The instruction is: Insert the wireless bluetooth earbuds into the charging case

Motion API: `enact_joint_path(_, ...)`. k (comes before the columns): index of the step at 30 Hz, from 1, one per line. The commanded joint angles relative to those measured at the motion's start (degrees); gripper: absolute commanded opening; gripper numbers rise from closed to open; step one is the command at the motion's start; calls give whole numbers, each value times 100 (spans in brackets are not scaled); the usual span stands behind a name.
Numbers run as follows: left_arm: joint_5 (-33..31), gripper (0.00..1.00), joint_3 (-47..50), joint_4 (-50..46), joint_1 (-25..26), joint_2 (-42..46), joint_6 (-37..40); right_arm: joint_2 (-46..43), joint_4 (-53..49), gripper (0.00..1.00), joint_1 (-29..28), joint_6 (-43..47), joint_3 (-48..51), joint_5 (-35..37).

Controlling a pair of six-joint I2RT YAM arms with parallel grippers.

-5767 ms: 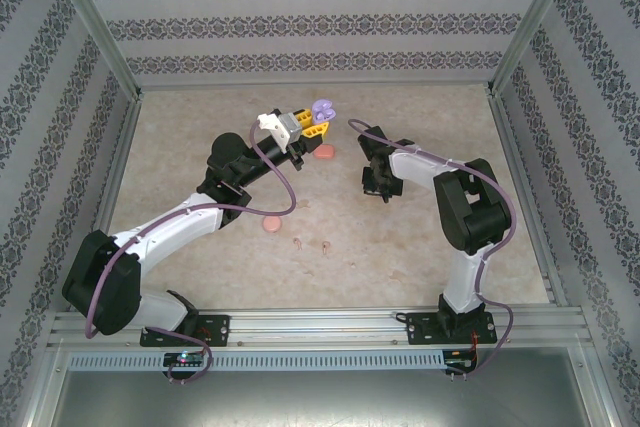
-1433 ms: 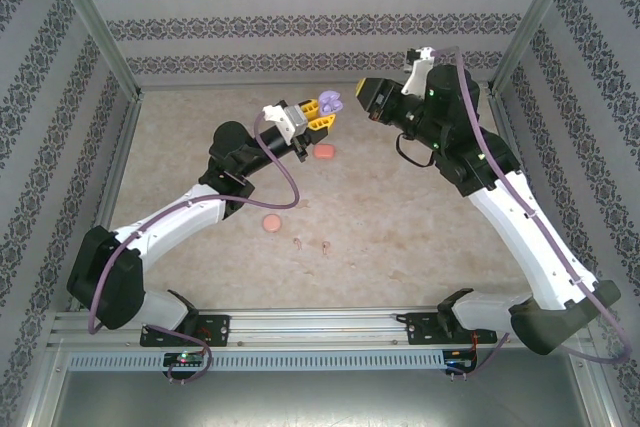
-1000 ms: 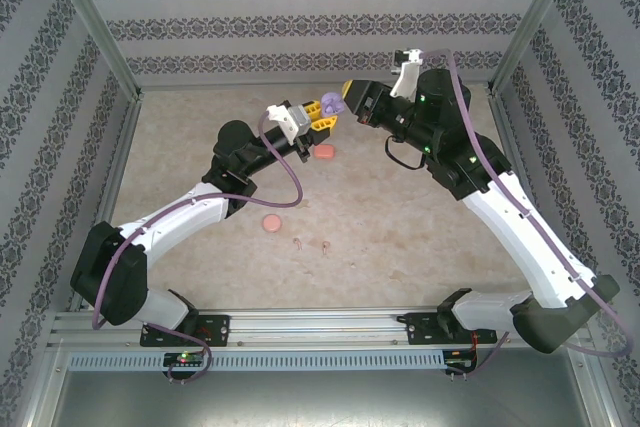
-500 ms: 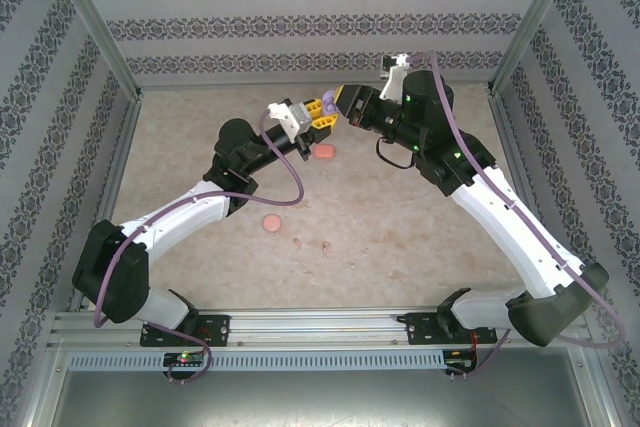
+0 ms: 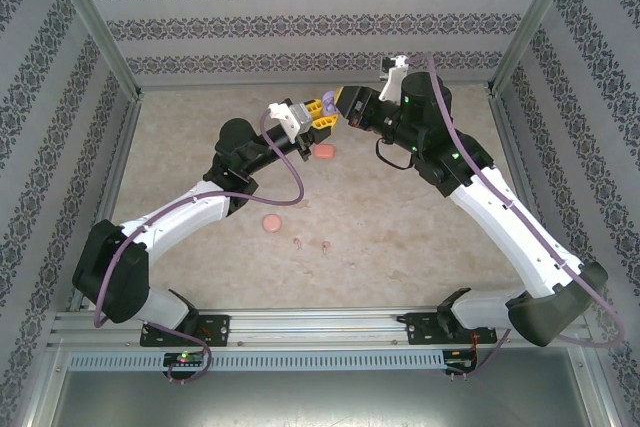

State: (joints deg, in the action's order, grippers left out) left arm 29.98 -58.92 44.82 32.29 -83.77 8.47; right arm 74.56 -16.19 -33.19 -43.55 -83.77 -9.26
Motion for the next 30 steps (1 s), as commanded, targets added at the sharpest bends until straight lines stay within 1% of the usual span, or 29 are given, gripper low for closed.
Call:
enact_joint_path(1,143,0,-220,217,76,20,-117,5,-130,19,-116,227,106,155)
enact_joint_path(10,144,0,-252,220,75,-23,-135,80,-232,20,-297,389,236,312)
enact_joint_path(11,140,0,-252,207,80,-33,-135,64,-227,23,-290,391,247,336)
enact_joint_path(12,142,0,-259,212,78,-28,-144,43,-214,28,-285,391,239,374)
enact_joint_path(14,131,0,-259,185,81,-43,-152,-30,-205,42,-252,359,195,433)
enact_joint_path(16,128,0,-239,167,81,-44,-144,-144,-179,53,-185,340,146,454)
enact_joint_path(17,114,0,-226,168,78,-58,-147,-218,-183,57,-149,334,124,474)
enact_joint_path(19,96,0,-200,166,76,-76,-135,-375,-180,61,-58,312,98,448)
enact_joint_path(23,96,0,-147,226,75,-105,-186,-638,-333,64,96,302,58,447)
enact_joint_path(26,116,0,-125,247,76,-143,-214,-673,-542,64,269,288,-5,425)
enact_joint_path(28,118,0,-103,216,75,-165,-215,-613,-650,62,416,268,-73,309)
enact_joint_path(30,138,0,-95,159,80,-184,-214,-489,-786,56,536,292,-186,214)
